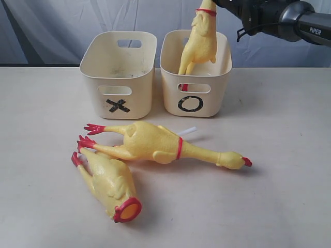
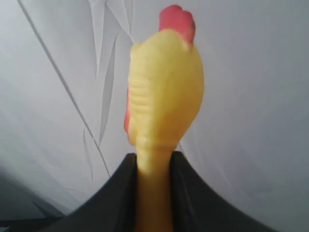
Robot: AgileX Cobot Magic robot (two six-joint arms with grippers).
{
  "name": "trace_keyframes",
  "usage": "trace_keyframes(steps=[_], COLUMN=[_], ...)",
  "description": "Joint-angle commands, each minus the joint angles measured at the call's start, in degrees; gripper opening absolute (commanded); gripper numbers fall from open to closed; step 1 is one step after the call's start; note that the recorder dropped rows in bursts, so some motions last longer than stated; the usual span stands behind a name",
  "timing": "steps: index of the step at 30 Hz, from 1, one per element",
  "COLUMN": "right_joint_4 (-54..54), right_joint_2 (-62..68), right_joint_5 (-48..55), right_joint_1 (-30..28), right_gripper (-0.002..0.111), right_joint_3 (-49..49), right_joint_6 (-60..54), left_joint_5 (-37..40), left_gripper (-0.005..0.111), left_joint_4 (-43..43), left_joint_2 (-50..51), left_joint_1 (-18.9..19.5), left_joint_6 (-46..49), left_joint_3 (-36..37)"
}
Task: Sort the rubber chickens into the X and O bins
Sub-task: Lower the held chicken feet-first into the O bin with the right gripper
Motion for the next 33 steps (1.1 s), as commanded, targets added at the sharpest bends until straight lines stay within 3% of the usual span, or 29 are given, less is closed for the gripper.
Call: trace_keyframes(steps=[1,25,33], right_joint_4=[-0.3,-1.0,-1.0], right_joint_2=[-0.3,-0.3,-0.3], right_joint_5=[1.7,12.4,11.5], right_joint_1=[0.1,0.1,0.1], right_gripper=[-0.001,-0.001,-0.001], right_joint_3=[-0.7,-0.7,-0.7], right_joint_6=[3.3,3.3,3.2], left_joint_5=[-0.4,-0.4,-0.4], left_gripper=[0.0,0.0,0.0], left_joint_4=[0.0,0.0,0.0], left_joint_2=[-0.2,-0.2,-0.2], left_joint_1=[0.2,0.2,0.2], left_joint_6=[-0.2,-0.2,-0.2], left_joint_3=[0.1,0.1,0.1])
